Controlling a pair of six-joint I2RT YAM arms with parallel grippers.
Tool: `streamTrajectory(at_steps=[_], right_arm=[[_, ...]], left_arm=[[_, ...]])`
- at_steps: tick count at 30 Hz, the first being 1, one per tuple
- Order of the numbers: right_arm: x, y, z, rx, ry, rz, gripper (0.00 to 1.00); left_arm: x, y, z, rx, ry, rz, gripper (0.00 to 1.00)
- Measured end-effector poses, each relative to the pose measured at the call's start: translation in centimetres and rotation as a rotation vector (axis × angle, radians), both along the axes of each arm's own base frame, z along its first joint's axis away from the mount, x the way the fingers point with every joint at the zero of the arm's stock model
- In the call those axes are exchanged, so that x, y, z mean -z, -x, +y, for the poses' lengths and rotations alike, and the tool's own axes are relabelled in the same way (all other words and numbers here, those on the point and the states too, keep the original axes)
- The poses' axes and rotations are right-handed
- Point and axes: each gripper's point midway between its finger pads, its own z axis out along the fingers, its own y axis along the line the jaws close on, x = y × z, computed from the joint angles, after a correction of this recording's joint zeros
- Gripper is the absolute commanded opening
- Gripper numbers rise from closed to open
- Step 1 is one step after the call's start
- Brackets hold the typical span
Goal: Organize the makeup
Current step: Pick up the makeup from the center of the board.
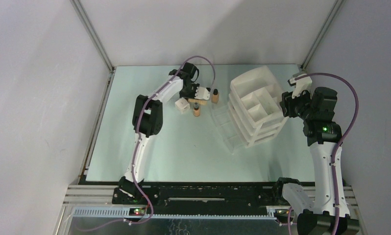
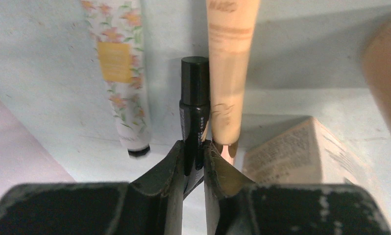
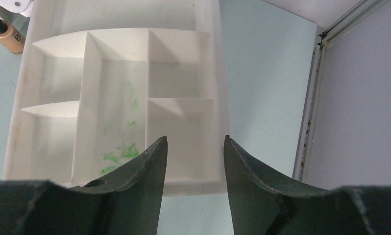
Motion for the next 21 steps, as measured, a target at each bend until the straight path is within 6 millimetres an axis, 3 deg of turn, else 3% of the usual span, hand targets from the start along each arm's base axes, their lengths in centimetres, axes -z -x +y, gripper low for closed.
streamTrajectory(at_steps=[4,13,17,21], right_arm=[[0.0,0.0,0.0,-0.002,-0.001,-0.001,0.54],[0.0,0.0,0.1,-0.004,-0.002,-0.002,0.54],[-0.1,0.1,0.2,-0.008,-0.003,-0.004,0.53],[-0.2,0.1,0.2,-0.011,-0.004,-0.007,0.53]], left_arm=[[-1.5,0.8,0.9,-0.05,0.039,0.004,0.2],[-10.6,1.9,2.8,-0.137,0.161,-0.131,0.17],[-12.1,3.9,3.1,-0.14,0.195,-0.131,0.17],[-12.4,8.1,3.3,-0.115,0.236,-0.076,0.19]])
